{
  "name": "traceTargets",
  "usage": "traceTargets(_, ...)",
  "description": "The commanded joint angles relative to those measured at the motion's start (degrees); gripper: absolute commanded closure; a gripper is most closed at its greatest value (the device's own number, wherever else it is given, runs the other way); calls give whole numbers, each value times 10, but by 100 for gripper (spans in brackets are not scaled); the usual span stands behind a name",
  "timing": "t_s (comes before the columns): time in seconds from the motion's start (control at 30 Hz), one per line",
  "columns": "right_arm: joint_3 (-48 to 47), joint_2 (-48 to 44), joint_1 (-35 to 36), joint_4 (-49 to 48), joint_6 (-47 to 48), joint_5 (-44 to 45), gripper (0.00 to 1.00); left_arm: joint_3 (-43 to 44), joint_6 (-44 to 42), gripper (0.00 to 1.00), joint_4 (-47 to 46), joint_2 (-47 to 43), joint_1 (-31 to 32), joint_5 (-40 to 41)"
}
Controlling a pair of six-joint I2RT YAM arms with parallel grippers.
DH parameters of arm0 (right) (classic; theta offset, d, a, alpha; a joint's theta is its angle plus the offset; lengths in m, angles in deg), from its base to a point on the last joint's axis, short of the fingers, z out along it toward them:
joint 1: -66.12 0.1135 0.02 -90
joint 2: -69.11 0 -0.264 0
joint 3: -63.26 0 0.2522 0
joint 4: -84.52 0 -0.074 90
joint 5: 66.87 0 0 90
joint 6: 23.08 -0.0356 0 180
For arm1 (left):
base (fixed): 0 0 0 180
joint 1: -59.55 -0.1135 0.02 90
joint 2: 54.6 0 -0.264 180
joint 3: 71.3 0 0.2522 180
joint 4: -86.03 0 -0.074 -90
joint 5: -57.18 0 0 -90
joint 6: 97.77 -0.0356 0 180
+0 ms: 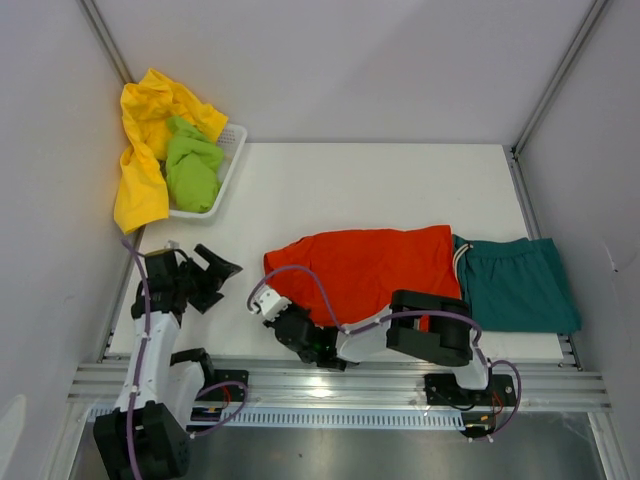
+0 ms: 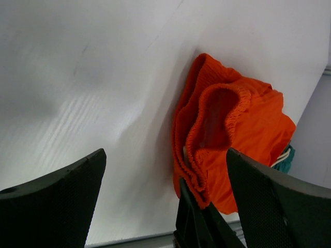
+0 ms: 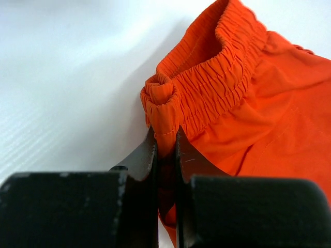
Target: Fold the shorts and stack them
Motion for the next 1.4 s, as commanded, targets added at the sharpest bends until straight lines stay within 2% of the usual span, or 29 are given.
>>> traceTargets(0.0,8,-53,-7,-62,-54,7,100,-19,43,1,-66,-5,24,-36)
traceTargets(0.2,27,-79,-18,-83,-66,2,100,-18,119,1,-107,17,128,1)
traceTargets(0.37,40,-81,-23,-104,-73,-4,100,-39,172,1,-178,41,176,6)
traceTargets(0.8,41,-77,-26,-105,-60,-29,100,-47,236,1,-268,85,250,29)
traceTargets(1.37,52,-87,-23,-114,-46,-44,100,-47,250,1,-422,237,265,39)
